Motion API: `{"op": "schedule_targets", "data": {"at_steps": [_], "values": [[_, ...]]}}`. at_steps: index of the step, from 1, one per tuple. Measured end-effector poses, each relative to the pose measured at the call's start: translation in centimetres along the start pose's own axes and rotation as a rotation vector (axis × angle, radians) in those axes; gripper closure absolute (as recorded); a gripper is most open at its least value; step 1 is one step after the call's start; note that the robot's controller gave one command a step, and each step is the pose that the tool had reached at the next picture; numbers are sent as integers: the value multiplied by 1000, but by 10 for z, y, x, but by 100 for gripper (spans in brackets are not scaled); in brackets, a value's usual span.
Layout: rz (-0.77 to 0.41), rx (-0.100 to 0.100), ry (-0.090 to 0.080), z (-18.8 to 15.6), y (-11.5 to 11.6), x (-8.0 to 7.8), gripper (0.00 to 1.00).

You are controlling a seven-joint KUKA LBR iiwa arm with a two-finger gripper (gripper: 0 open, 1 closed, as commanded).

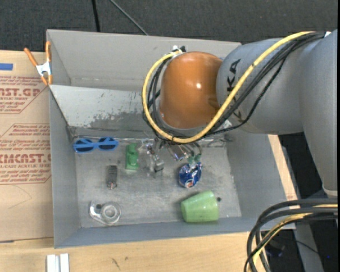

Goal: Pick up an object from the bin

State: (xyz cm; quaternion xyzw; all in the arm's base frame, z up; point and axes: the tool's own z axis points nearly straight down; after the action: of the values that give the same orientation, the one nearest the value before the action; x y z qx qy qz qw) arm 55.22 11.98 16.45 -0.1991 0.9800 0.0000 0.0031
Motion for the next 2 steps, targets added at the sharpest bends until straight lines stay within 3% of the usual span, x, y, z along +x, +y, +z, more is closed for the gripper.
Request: {"op": "schedule_targets", "data": {"at_steps": [1, 2], "values": [[182, -3, 1, -2, 57, -40, 100], [455, -1, 5, 14, 64, -51, 100]]}}
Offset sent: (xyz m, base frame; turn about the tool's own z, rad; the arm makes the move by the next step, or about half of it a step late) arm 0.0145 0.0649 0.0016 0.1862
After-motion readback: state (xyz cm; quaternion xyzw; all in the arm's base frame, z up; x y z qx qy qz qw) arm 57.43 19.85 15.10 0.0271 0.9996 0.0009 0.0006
